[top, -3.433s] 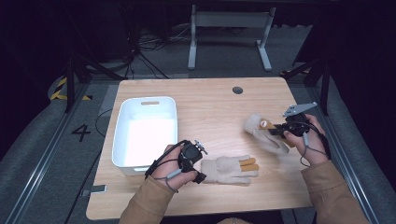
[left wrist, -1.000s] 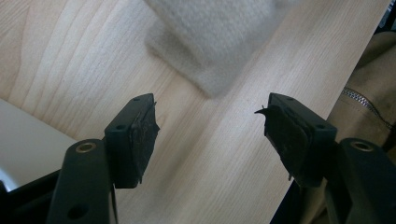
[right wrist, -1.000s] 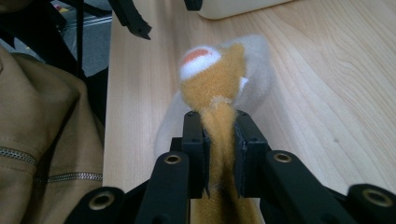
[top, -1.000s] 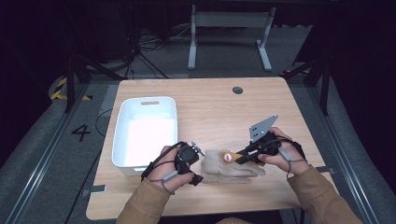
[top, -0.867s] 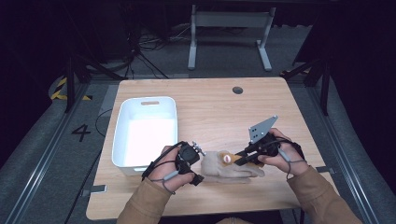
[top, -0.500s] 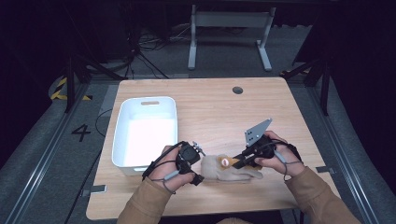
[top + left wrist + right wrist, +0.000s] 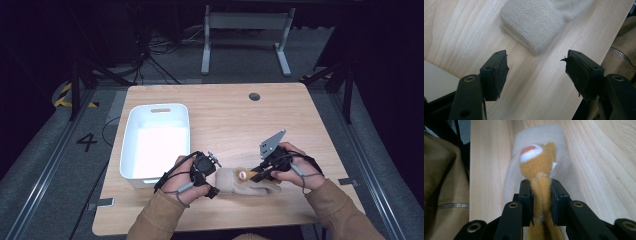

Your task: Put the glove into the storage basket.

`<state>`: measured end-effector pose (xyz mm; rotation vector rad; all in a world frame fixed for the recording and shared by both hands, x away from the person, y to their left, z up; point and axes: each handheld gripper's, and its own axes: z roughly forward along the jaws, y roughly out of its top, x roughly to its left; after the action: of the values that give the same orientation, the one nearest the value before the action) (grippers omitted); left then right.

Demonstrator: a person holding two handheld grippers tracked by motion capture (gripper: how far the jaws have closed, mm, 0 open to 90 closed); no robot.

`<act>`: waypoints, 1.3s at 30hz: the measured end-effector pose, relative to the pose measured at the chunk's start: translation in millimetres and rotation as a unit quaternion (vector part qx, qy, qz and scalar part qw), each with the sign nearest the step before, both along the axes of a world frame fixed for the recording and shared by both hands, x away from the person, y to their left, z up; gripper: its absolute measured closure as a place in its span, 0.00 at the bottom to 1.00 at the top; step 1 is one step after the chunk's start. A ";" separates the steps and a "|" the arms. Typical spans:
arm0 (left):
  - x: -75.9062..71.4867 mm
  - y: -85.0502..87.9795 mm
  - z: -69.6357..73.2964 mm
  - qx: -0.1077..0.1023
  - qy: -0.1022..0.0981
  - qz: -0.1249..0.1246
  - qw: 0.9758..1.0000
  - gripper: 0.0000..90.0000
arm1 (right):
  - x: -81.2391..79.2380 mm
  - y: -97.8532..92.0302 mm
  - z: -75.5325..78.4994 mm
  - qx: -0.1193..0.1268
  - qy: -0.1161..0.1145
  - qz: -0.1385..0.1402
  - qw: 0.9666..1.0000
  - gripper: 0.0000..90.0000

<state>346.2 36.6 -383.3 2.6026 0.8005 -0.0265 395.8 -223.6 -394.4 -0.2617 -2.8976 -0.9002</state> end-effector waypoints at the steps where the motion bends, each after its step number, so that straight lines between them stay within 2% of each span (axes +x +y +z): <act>1: 0.2 -0.3 0.0 0.000 -0.002 -0.002 1.000 0.39 | 0.5 0.0 -1.3 -0.005 -0.003 0.000 1.000 0.82; 5: 0.6 -1.5 0.3 0.000 -0.002 -0.003 1.000 0.39 | 1.4 0.0 -5.8 -0.015 -0.014 -0.004 1.000 0.76; 6: 0.6 -1.8 0.4 0.000 -0.001 -0.003 1.000 0.39 | 1.7 -0.2 -6.3 -0.018 -0.019 -0.003 1.000 0.70; 8: 0.8 -2.5 0.5 -0.001 -0.003 -0.004 1.000 0.39 | 1.4 -0.2 -8.1 -0.020 -0.034 -0.013 0.999 0.51; 12: 1.5 -3.6 1.0 0.000 -0.003 -0.008 1.000 0.39 | -0.1 -1.1 -6.5 -0.014 -0.050 -0.025 0.998 0.38; 18: 2.7 -7.2 1.8 -0.002 -0.003 -0.013 1.000 0.39 | -2.5 -7.4 0.4 0.010 -0.066 -0.046 0.997 0.36; 22: 4.5 -9.4 3.6 -0.004 -0.005 -0.015 1.000 0.39 | -4.8 -15.0 8.4 0.037 -0.079 -0.068 0.994 0.35; 25: 6.3 -9.7 5.3 -0.004 -0.004 -0.019 1.000 0.39 | -6.8 -22.5 15.7 0.056 -0.077 -0.089 0.992 0.37; 28: 7.0 -10.0 6.0 -0.007 -0.007 -0.016 1.000 0.39 | -7.4 -30.5 22.1 0.068 -0.084 -0.117 0.987 0.37; 32: 6.6 -10.8 6.8 -0.009 -0.007 -0.017 1.000 0.39 | -7.4 -39.8 28.5 0.089 -0.094 -0.160 0.979 0.36; 36: 7.4 -9.7 6.7 -0.011 -0.008 -0.014 1.000 0.39 | -5.7 -48.5 34.9 0.108 -0.105 -0.186 0.971 0.37; 39: 9.0 -8.1 6.7 -0.014 -0.007 -0.012 1.000 0.39 | -3.2 -56.2 38.9 0.110 -0.117 -0.207 0.965 0.37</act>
<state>355.2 28.5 -376.6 2.5842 0.7583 -0.0270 392.6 -279.8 -355.5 -0.8152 -2.9649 -1.3932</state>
